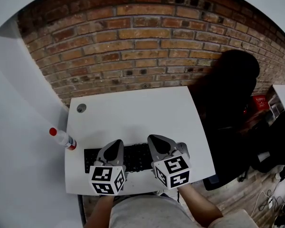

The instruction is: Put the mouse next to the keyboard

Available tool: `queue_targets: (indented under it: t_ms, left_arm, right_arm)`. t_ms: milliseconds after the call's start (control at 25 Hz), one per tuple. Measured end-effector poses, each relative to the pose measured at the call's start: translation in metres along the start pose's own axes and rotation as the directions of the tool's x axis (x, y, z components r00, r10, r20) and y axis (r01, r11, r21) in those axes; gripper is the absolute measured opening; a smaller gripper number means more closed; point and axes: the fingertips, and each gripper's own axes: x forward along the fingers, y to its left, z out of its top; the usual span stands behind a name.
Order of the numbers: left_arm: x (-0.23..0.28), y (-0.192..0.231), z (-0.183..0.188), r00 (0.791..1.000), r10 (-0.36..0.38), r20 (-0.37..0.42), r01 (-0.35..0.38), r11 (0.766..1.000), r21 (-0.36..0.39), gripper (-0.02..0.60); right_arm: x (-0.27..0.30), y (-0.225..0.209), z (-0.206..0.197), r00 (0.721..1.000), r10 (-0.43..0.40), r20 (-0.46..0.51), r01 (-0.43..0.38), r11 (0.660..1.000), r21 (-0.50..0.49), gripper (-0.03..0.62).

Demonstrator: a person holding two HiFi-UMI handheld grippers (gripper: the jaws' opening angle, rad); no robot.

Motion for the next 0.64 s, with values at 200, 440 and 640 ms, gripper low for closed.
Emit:
queue_targets:
  t_ms: [200, 440, 640]
  left_arm:
    - [0.0002, -0.0001, -0.0003, 1.000, -0.001, -0.004, 0.001, 1.000, -0.002, -0.008]
    - [0.0019, 0.0028, -0.0016, 1.000, -0.004, -0.004, 0.004, 1.000, -0.008, -0.008]
    - [0.0061, 0.0019, -0.0008, 1.000, -0.006, -0.004, 0.006, 1.000, -0.007, -0.008]
  right_arm:
    - [0.0004, 0.0002, -0.0004, 1.000, 0.000, -0.003, 0.000, 1.000, -0.001, 0.005]
    - [0.0045, 0.0013, -0.0011, 1.000, 0.005, -0.002, -0.005, 1.000, 0.004, 0.005]
    - [0.0071, -0.0009, 0.0003, 1.000, 0.008, -0.001, -0.008, 1.000, 0.000, 0.005]
